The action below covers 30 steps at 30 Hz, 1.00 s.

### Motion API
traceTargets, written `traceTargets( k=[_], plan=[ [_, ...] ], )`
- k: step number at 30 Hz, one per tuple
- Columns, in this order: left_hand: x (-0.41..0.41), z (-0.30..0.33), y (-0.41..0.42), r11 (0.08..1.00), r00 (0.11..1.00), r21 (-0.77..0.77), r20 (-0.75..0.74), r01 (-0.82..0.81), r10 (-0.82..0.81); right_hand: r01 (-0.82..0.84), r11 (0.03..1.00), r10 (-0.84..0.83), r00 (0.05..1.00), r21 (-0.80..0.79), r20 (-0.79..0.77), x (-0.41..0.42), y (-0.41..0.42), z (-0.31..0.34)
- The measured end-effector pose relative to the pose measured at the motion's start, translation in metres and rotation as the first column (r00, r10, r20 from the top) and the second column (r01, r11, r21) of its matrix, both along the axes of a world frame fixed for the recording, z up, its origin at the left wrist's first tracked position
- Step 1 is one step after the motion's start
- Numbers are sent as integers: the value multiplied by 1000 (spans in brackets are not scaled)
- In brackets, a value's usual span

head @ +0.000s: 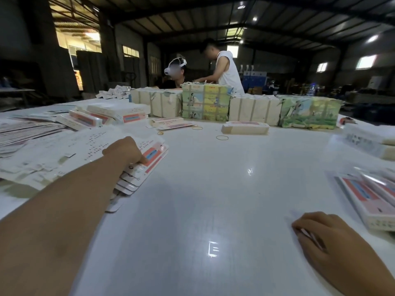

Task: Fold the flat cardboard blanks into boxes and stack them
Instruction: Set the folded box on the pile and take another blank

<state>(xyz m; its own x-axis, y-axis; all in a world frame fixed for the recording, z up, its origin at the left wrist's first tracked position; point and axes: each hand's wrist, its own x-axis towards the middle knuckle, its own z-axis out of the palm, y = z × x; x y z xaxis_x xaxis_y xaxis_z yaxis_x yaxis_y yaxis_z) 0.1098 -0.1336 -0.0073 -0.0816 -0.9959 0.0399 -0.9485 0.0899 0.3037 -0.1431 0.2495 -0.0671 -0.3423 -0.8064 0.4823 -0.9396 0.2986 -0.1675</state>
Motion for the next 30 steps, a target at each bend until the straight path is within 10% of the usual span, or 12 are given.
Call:
traceTargets(
  k=[5,8,14,17,19,21,26,30],
  plan=[
    [-14,1,16,954,996,-299,79,-16,42,28,1000,-28,998,6,57,1,3,1],
    [-27,14,31,952,966,-294,-210,85,-151,23,997,-24,1000,69,4,0,3,3],
    [-66,29,122,875,587,-54,-721,481,-367,43,998,-55,967,52,247,-6,0,4],
    [-80,15,169,770,573,61,-706,635,-416,234,924,131,547,-301,827,-13,3,17],
    [-85,4,195,693,582,143,-675,707,-454,376,881,256,133,-287,958,-20,7,27],
    [-89,-4,215,641,610,222,-631,735,-480,382,896,272,-67,-227,960,-21,13,33],
    [-87,-19,232,709,673,45,-362,703,-645,281,910,297,66,-303,953,-17,17,29],
    [-100,-26,256,572,574,-119,-13,812,-818,250,913,303,110,-322,947,-14,14,25]
  ],
)
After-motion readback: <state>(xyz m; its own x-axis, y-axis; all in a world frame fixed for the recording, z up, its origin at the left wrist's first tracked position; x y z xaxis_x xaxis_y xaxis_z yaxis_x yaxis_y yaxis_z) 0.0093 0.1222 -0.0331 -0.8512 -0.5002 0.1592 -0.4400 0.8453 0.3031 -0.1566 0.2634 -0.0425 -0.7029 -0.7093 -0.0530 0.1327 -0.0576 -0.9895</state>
